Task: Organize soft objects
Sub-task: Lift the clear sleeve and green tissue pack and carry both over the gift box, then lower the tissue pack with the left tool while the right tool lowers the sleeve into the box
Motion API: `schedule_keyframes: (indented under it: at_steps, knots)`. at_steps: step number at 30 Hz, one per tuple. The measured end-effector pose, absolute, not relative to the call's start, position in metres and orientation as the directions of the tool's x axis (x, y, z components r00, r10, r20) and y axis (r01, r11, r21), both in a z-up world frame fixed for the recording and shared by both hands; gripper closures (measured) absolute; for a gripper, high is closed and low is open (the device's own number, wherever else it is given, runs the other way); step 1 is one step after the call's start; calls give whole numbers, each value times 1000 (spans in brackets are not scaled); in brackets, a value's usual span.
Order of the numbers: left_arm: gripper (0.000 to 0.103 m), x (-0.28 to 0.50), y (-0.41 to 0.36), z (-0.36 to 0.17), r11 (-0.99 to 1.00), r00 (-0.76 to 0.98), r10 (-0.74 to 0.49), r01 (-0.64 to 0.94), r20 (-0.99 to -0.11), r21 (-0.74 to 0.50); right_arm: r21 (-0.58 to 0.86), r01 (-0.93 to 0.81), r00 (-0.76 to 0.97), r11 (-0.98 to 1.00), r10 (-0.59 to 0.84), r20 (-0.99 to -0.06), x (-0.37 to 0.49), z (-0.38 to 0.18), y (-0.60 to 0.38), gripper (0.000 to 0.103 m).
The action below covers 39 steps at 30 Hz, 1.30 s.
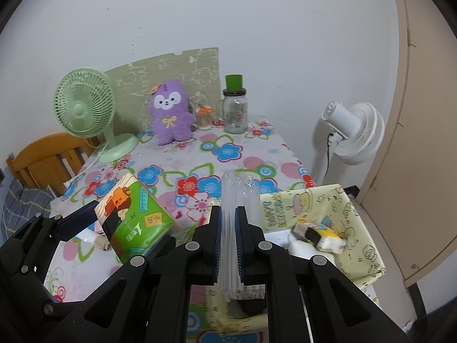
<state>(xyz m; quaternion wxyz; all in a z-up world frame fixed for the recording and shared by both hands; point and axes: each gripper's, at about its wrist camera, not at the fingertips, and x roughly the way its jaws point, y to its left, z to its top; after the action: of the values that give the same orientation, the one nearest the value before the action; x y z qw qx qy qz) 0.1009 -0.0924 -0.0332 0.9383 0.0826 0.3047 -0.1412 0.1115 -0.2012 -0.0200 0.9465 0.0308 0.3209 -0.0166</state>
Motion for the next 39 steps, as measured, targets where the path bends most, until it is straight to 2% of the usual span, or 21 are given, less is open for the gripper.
schedule_keyframes:
  at_steps: [33,36,39]
  knots:
    - [21,129,-192,-79,876,654,-324,480,-684,45,74,227,728,971,-119,-675,126,-58,-293,91]
    - [19,130,-196,-81,873,661,-318,485,-680,63,75,231,726,970,-121,-677,127,-59,-296,91]
    - [9,131,-200,-83,866,643,-333,498,-690,47,80,238,726,968,-122,-677,126,-60,-300,91]
